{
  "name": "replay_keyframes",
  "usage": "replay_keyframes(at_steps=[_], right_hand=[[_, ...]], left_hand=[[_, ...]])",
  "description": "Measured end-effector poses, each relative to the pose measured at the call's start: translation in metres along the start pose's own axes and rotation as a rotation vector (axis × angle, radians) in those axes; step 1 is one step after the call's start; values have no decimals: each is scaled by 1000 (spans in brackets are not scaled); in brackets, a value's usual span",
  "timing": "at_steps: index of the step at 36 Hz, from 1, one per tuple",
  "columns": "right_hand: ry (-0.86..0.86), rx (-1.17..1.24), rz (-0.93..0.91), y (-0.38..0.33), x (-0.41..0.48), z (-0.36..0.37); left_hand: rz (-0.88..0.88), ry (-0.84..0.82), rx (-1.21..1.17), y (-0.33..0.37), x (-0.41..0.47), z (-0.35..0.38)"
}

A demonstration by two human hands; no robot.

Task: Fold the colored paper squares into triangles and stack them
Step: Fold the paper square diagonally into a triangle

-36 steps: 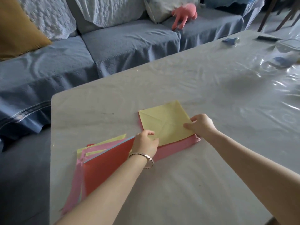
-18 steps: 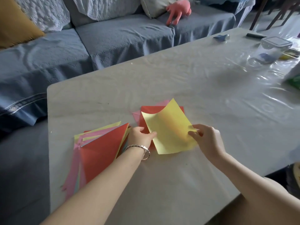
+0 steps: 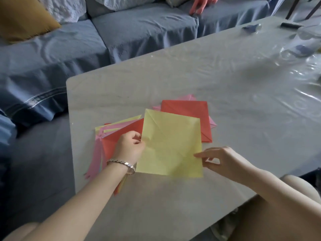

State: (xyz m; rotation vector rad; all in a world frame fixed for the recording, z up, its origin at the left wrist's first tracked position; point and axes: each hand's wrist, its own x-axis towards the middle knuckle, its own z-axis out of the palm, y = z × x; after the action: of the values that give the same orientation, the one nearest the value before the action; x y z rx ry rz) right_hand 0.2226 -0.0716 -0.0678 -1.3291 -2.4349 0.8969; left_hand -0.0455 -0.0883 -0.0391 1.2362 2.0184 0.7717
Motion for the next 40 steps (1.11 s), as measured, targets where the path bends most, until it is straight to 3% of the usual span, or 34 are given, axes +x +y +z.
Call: replay_keyframes(at_steps=[6,16,20,24,31,40], right_hand=[[167,-145,-293,-11,-1,9],[215,-325,-351,-4,-1,31],[275,-280,-476,-9,1,34],[286,-195,-559,-15,1,32],[181,-16,-352,-25,-1,29],[322,246,-42,-43,14,4]], left_hand=[[-9,-17,-49,-8,-7,-8],[-139,-30,-212,-14,-5,-11],[-172,-58,-248,-15,-4,-14],[-92,-21,-177,-17,-5,-15],[159,-10,-42,-15,-14,-12],[341,-115,95,1,-31,-14]])
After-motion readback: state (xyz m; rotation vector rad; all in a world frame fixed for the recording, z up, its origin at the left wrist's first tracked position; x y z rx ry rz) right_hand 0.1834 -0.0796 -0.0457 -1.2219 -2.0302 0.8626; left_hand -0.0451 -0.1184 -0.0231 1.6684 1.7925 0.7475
